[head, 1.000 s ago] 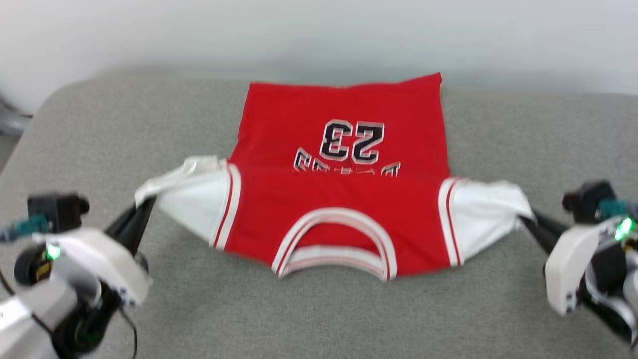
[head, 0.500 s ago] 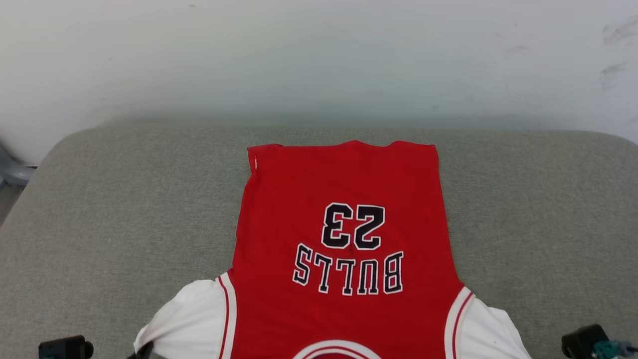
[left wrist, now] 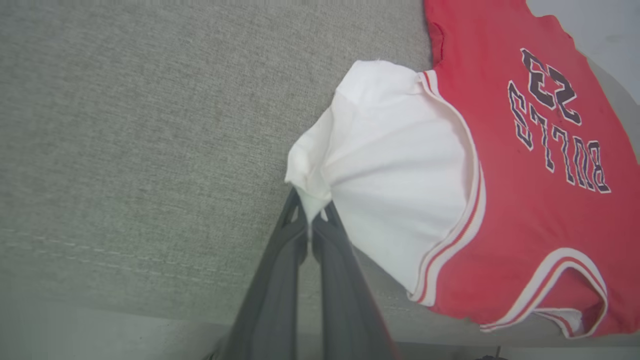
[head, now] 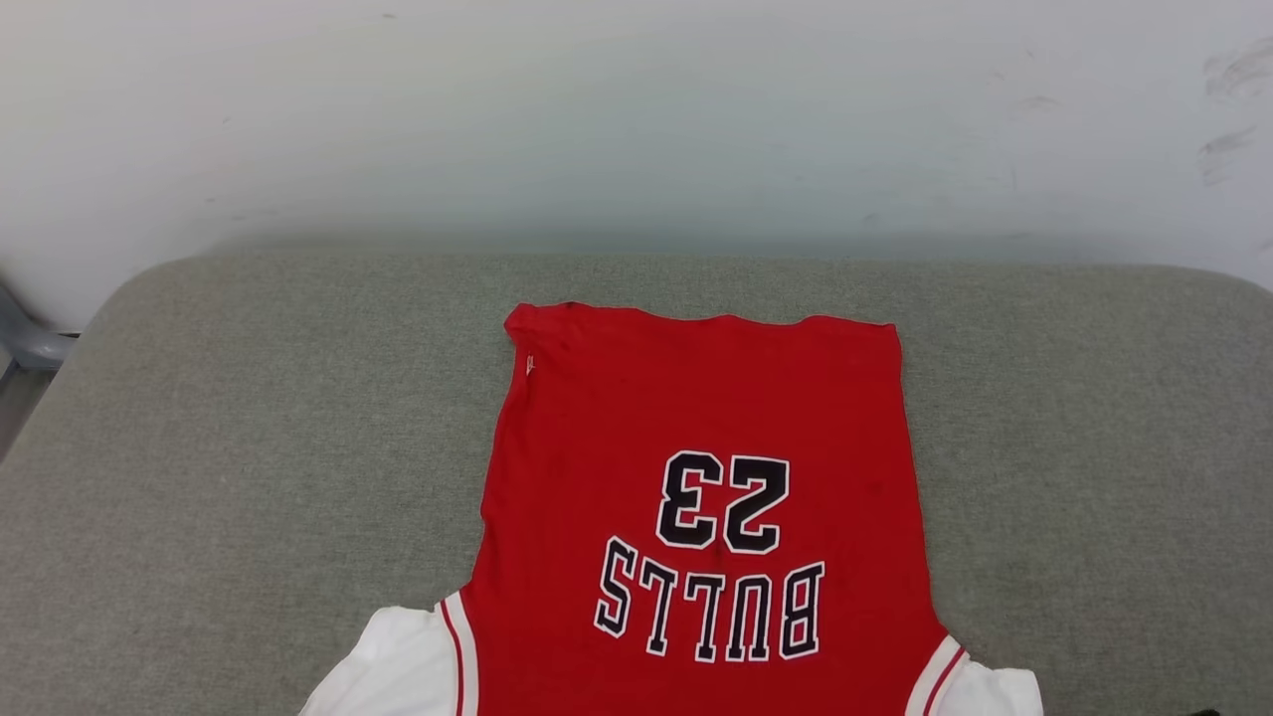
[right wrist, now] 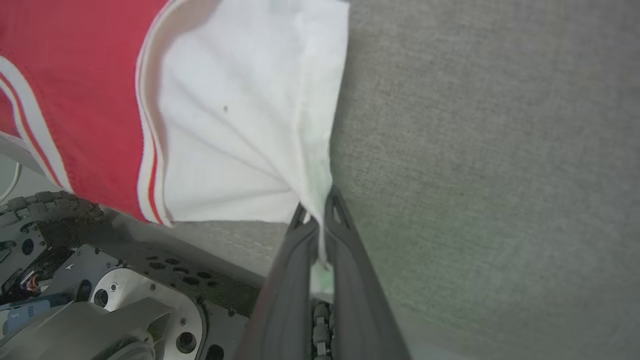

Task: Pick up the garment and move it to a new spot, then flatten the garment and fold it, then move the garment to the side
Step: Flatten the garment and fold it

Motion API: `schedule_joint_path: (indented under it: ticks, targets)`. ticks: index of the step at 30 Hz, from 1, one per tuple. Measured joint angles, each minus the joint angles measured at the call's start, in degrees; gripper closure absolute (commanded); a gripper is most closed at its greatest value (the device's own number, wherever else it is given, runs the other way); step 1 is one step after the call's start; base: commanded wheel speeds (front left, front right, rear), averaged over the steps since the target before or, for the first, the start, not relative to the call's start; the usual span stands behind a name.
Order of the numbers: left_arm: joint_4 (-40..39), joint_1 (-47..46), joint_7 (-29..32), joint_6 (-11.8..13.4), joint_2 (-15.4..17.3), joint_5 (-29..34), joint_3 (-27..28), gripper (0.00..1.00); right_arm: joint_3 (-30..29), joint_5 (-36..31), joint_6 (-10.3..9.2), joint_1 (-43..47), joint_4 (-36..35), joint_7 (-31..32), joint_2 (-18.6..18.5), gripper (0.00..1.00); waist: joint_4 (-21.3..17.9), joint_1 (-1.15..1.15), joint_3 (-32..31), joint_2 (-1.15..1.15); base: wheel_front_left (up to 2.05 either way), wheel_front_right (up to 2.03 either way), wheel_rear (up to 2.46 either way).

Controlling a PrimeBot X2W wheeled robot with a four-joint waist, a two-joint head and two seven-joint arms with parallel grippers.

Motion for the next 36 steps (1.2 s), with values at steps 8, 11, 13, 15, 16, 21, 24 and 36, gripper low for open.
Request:
schedule_joint_path:
  ticks: [8, 11, 13, 15, 16, 21, 24, 36]
  targets:
    - [-1.59, -0.34, 0.0, 0.16, -1.86, 3.72, 1.64, 1.0, -6.42, -0.26, -0.01, -2.1, -2.68, -2.23, 1.29, 0.0, 0.77, 0.0, 0.14, 0.0, 0.0, 0.0, 0.0]
    - [-2.85, -0.84, 0.0, 0.54, -2.35, 5.45, 2.29, 1.0, -10.25, -0.36, -0.01, -5.39, -5.83, -2.43, 0.98, 0.0, 1.36, 0.0, 0.7, 0.0, 0.0, 0.0, 0.0]
    - [-3.76, -1.45, 0.0, 0.58, -2.58, 6.61, 2.58, 1.0, -12.65, -0.88, -0.01, -8.75, -8.13, -2.13, 0.6, 0.0, 1.88, 0.0, 1.4, 0.0, 0.0, 0.0, 0.0]
    - [-4.66, -2.19, 0.0, 0.68, -2.81, 7.58, 2.7, 1.0, -14.34, -0.93, -0.02, -12.9, -10.17, -1.21, 0.43, 0.0, 2.47, 0.01, 2.37, 0.0, 0.0, 0.0, 0.0]
    - [-5.09, -2.71, 0.0, 0.68, -2.94, 8.21, 2.75, 1.0, -14.95, -1.32, -0.02, -15.32, -11.02, -0.37, 0.24, 0.0, 2.82, 0.0, 2.96, 0.0, 0.0, 0.0, 0.0]
    - [-6.81, -6.52, 0.0, 0.49, -4.31, 11.25, 3.39, 1.0, -15.48, -1.2, -0.02, -29.34, -11.62, 7.81, -0.13, 0.0, 4.96, 0.01, 6.66, 0.0, 0.0, 0.0, 0.0]
    - [-7.19, -9.34, 0.0, -0.25, -5.47, 13.17, 3.27, 1.0, -13.56, -1.37, -0.01, -37.52, -8.73, 14.72, -1.64, 0.0, 6.57, 0.01, 9.39, 0.0, 0.0, 0.0, 0.0]
    - [-6.1, -18.17, 0.0, -4.19, -11.93, 19.22, 3.32, 1.0, -8.31, -3.65, -0.02, -59.23, 5.44, 49.13, -3.43, 0.0, 13.67, 0.02, 20.93, 0.0, 0.0, 0.0, 0.0]
